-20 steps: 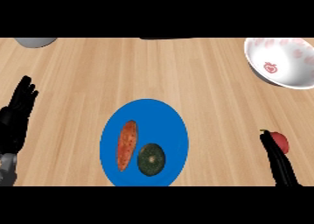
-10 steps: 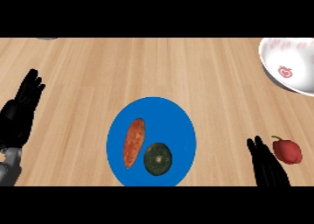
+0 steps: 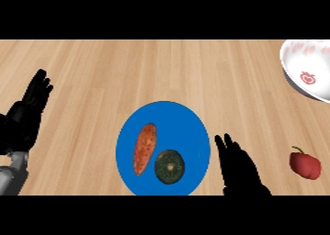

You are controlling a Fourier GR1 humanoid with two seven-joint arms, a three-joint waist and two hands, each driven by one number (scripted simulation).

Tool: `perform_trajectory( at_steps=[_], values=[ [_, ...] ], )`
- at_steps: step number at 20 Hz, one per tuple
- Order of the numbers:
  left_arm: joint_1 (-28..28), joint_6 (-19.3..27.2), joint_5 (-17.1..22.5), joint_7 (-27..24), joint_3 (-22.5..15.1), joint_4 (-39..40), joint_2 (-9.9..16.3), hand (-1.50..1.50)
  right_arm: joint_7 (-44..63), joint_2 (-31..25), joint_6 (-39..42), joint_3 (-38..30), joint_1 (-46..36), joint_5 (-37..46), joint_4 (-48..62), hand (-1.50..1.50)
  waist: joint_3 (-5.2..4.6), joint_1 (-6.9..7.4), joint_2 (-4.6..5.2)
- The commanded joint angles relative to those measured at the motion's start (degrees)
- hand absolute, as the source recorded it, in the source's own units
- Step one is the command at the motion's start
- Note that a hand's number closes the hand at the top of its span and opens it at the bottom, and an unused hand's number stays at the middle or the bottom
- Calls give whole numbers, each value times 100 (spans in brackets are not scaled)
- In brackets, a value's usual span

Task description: Pick the squash from the plate and place it in the bowl

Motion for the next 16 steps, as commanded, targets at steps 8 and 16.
perform_trajectory(
  at_steps=[8, 16],
  values=[
    [-87, -95, -12, 5, 57, 106, -108, 0, 1595, 278, 1249, -347, -935, -1640, 1105, -150, 8, -8, -6],
    [-101, -9, -176, 140, 79, 88, -171, 0, 1721, 279, 1095, -242, -1902, -1156, 1843, -150, 19, -119, -52]
  ],
)
